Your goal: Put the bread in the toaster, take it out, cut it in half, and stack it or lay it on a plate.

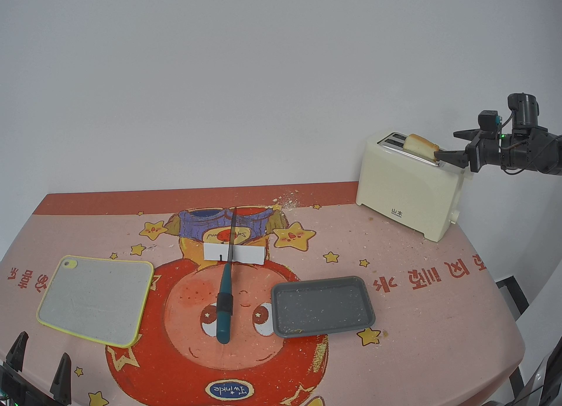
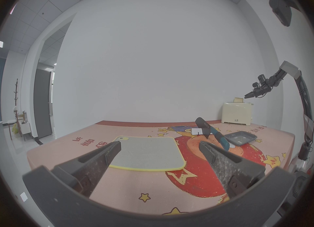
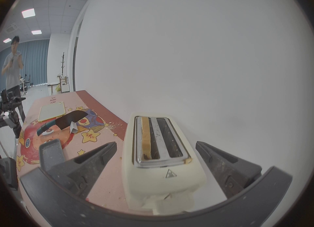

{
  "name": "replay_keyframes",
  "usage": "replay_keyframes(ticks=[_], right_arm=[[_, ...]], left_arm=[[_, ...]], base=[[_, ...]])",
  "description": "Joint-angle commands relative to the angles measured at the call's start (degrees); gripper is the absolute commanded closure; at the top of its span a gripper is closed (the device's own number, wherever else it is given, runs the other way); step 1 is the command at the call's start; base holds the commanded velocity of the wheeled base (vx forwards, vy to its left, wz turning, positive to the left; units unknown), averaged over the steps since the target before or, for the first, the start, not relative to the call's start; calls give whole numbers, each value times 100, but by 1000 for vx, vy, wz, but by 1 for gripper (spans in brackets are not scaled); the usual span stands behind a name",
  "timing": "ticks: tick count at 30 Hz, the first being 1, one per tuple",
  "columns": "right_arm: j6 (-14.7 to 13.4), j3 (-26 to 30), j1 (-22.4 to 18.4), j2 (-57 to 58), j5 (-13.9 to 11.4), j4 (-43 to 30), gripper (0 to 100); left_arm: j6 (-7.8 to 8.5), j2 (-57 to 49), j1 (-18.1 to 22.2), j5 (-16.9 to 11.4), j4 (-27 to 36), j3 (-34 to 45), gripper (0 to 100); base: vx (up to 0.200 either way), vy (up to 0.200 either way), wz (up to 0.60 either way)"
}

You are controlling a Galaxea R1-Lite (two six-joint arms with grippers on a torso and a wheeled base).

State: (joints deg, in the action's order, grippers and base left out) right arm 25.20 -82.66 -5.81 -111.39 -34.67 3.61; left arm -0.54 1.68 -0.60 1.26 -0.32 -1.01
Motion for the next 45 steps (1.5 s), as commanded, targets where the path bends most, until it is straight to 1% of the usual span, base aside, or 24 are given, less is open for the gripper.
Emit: replay_keyframes(ticks=[1, 4, 6, 8, 10, 11, 13, 15, 17, 19, 21, 22, 25, 27, 28, 30, 36, 39, 40, 41, 42, 45], right_arm=[[-129, 752, -350, 803, -13, 8, 0], [-138, 1393, -579, 1172, -5, 8, 0], [-138, 1745, -711, 1418, -22, 8, 0], [-182, 2009, -754, 1646, -22, -9, 0], [-393, 2272, -790, 1875, -22, -18, 0], [-604, 2439, -834, 1980, -13, -18, 0], [-929, 2738, -860, 2103, 13, -18, 0], [-1052, 2984, -869, 2130, 30, -9, 0], [-1070, 3186, -869, 2103, 39, 17, 0], [-1078, 3468, -851, 2059, 206, 96, 0], [-1078, 3670, -842, 1954, 461, 114, 0], [-1078, 3740, -842, 1884, 523, 123, 0], [-1096, 3810, -834, 1664, 540, 167, 0], [-1193, 3802, -825, 1427, 540, 430, 0], [-1263, 3802, -807, 1286, 549, 624, 100], [-1342, 3819, -798, 1014, 558, 949, 100], [-1360, 3889, -711, 319, 575, 1494, 100], [-1395, 3898, -675, 3, 575, 1916, 100], [-1439, 3889, -649, -103, 575, 2065, 100], [-1439, 3889, -649, -103, 575, 2065, 100], [-1527, 3872, -623, -243, 584, 2337, 100], [-1553, 3828, -605, -358, 584, 2460, 100]], left_arm=[[-17, -1, -2, 15, -3, 101, 0], [-17, -1, -2, 15, -3, 101, 0], [-17, -1, -2, 15, -3, 101, 0], [-17, -1, -2, 15, -3, 101, 0], [-17, -1, -2, 15, -3, 101, 0], [-8, -1, -2, 15, -3, 101, 0], [-8, -1, -2, 15, -3, 101, 0], [-8, -1, -2, 15, -3, 101, 0], [-8, 8, -2, 6, -3, 101, 0], [-8, -1, -2, 6, -3, 101, 0], [-17, -1, -2, 6, -3, 101, 0], [-17, -1, -2, 6, -3, 101, 0], [-17, 8, -2, 15, -3, 101, 0], [-17, 8, -2, 6, -3, 101, 0], [-17, 8, -2, 6, -3, 101, 0], [-17, -1, -2, 15, -3, 101, 0], [-17, -1, -2, 6, -3, 101, 0], [-17, -1, -2, 15, -3, 101, 0], [-17, 8, -2, 15, -3, 101, 0], [-17, 8, -2, 15, -3, 101, 0], [-17, 8, -2, 15, -3, 101, 0], [-17, -1, -2, 15, -3, 101, 0]], base=[[0, 0, 0], [0, 0, 0], [0, 0, 0], [0, 0, 0], [0, 0, 0], [0, 0, 0], [0, 0, 0], [0, 0, 0], [0, 0, 0], [0, 0, 0], [0, 0, 0], [0, 0, 0], [0, 0, 0], [0, 0, 0], [0, 0, 0], [0, 0, 0], [0, 0, 0], [0, 0, 0], [0, 0, 0], [0, 0, 0], [0, 0, 0], [0, 0, 0]])
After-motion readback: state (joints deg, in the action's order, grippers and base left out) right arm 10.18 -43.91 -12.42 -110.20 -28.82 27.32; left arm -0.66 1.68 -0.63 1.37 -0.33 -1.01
